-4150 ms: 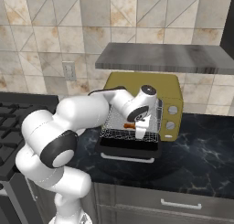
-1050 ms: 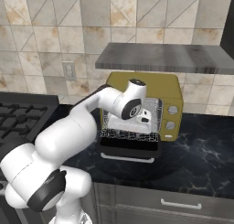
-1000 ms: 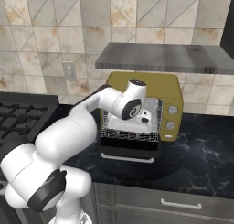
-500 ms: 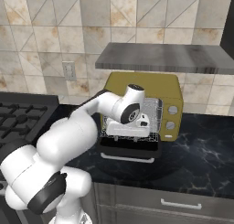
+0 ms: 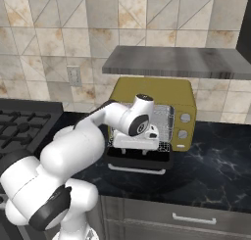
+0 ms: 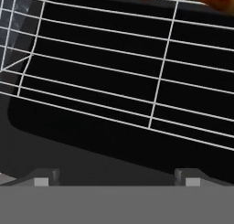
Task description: Open the toaster oven door. Place the hotdog bun on the top rack in the toaster oven and place the chicken drumstick on the bottom rack.
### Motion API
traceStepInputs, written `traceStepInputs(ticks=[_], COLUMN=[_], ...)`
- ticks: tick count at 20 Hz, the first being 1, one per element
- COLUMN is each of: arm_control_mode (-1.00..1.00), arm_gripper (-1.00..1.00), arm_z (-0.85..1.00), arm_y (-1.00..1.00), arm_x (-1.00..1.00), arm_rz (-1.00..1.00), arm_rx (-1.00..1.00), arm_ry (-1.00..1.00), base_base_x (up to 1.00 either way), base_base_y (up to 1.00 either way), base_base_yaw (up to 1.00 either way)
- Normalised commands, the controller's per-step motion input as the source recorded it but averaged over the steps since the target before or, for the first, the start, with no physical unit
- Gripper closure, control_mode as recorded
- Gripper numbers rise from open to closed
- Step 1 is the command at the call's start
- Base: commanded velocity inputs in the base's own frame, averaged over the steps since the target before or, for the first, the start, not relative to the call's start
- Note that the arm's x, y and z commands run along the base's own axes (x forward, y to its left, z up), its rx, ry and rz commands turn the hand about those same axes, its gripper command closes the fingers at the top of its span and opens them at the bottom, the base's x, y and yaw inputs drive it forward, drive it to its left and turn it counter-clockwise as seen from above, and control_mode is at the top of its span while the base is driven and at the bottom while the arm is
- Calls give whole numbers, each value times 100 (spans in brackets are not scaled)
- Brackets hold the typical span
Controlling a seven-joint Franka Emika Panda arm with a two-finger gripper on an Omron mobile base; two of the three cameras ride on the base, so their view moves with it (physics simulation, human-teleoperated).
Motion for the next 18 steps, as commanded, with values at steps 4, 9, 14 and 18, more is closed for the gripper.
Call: traceStepInputs(ticks=[4, 9, 14, 18], arm_control_mode=[-100, -100, -100, -100], arm_gripper=[-100, -100, -100, -100], arm_z=[-9, -8, -6, -6], arm_y=[0, 1, 2, 7], arm_x=[0, 5, 14, 17], arm_rz=[0, 0, 0, 0], arm_rx=[0, 0, 0, 0], arm_ry=[0, -1, -2, -1], base_base_x=[0, 0, 0, 0], base_base_y=[0, 0, 0, 0], base_base_yaw=[0, 0, 0, 0])
